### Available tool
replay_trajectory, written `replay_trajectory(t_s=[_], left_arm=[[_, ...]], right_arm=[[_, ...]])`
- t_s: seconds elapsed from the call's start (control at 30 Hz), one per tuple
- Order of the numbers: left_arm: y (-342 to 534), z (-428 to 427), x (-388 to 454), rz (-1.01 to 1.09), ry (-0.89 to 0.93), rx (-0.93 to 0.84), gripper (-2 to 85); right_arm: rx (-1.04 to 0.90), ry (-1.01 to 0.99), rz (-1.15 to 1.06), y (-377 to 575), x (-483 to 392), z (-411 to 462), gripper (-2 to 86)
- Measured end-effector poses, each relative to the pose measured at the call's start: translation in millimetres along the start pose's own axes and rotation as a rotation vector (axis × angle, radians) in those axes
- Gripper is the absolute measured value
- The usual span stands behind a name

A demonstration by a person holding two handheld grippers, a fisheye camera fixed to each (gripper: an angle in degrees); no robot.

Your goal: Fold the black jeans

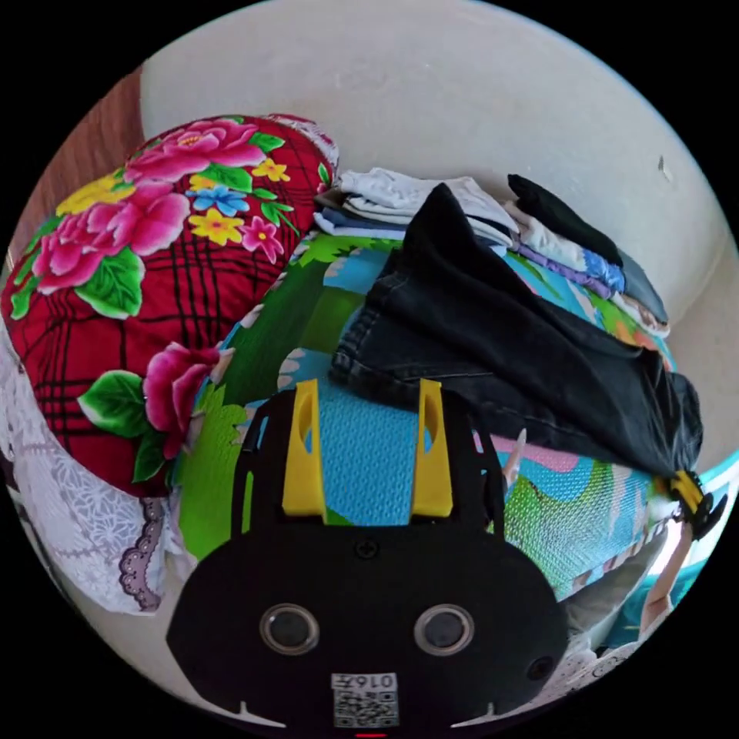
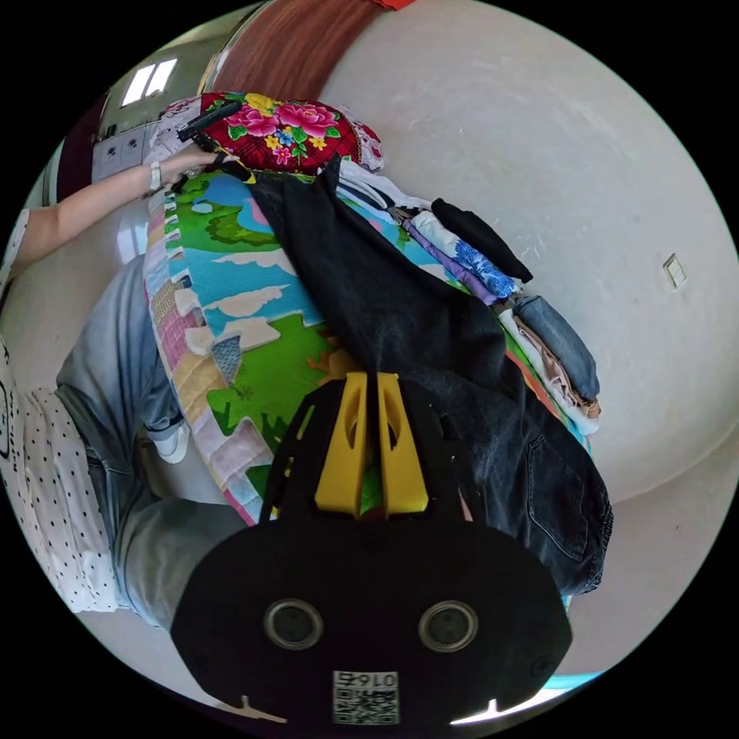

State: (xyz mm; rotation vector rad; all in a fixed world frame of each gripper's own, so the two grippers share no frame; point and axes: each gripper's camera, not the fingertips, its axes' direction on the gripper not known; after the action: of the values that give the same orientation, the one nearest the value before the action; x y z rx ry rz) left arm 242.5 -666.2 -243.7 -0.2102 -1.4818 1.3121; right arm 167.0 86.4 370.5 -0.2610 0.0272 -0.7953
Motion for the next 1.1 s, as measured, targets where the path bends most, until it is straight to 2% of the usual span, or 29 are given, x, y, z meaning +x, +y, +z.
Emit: replay_trajectory(t_s=[0.1,0.17,0.23,0.4,0.57,0.7,0.87,0.97,1.03,1.1], left_arm=[[-12.5,18.1,-41.3,-0.086,0.185,0.004,13.9],[-16.0,21.3,-53.1,-0.070,0.223,0.045,5.6],[-16.3,19.5,-64.9,-0.095,0.146,0.065,1.7],[-7.0,-5.2,-90.8,-0.030,0.127,0.115,-0.1],[24.6,-33.9,-128.0,-0.084,0.162,0.100,0.5],[44.4,-18.6,-147.6,-0.027,0.145,-0.085,5.3],[32.4,-50.4,-153.6,0.002,0.069,0.107,10.5],[3.5,-45.4,-142.9,0.093,0.085,0.125,11.1],[-18.1,-24.9,-146.9,0.078,0.096,0.055,12.0],[-42.1,17.1,-158.9,0.043,0.123,-0.119,13.0]], right_arm=[[-0.006,-0.011,0.021,-4.3,2.9,-5.4,0.6],[-0.011,-0.040,0.046,-6.5,8.3,-7.8,0.5],[-0.018,-0.051,0.053,-8.3,10.1,-7.4,0.5],[-0.021,0.003,0.027,-12.4,5.1,-16.2,0.3],[0.004,-0.015,0.016,-7.3,3.1,-46.9,0.6],[-0.032,-0.065,-0.039,2.5,-1.4,-55.6,1.4],[0.048,-0.131,0.012,14.6,7.7,-72.6,7.1],[0.175,-0.181,0.088,24.0,13.3,-97.5,8.2],[0.256,-0.181,0.148,31.6,13.0,-110.2,8.1],[0.309,-0.188,0.205,39.7,9.8,-118.9,7.8]])
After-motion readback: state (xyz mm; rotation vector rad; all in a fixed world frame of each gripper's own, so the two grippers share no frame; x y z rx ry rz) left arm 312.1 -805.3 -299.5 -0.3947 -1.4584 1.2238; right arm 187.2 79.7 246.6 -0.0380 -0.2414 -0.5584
